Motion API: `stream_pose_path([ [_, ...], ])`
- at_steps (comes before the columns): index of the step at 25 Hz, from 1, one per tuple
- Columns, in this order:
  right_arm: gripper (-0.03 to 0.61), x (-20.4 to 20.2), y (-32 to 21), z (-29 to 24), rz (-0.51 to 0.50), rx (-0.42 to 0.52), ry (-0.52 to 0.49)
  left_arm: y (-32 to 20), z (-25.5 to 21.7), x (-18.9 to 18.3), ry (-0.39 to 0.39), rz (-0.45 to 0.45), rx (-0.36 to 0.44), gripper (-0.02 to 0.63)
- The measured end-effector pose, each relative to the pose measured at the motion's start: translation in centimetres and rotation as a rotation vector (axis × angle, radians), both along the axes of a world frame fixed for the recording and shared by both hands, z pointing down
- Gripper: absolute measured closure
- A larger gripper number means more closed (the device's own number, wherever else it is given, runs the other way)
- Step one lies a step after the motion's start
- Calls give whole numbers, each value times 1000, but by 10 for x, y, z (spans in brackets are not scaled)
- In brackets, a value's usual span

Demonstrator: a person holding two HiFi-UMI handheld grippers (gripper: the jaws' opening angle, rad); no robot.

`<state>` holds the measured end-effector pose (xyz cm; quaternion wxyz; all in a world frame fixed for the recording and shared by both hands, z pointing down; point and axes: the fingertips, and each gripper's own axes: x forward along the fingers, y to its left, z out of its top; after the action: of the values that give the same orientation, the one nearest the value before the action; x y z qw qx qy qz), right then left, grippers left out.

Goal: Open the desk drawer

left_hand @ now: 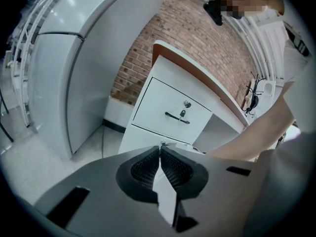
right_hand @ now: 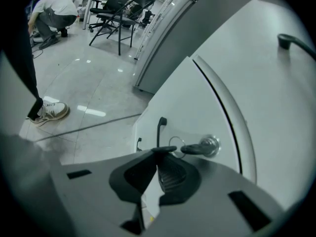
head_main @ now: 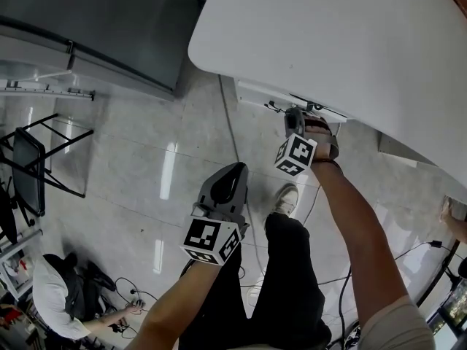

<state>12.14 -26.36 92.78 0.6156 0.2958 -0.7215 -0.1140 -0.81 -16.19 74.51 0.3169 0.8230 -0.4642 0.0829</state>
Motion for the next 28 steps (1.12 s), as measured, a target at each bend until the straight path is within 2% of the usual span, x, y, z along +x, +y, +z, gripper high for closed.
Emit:
stream_pose_path([
  [11, 557, -12, 40, -1, -16, -28, -23, 19, 3, 0, -26, 20, -12, 595],
  [28, 557, -19, 83, -3, -2, -48, -36, 18, -8, 7, -47, 50, 8, 595],
])
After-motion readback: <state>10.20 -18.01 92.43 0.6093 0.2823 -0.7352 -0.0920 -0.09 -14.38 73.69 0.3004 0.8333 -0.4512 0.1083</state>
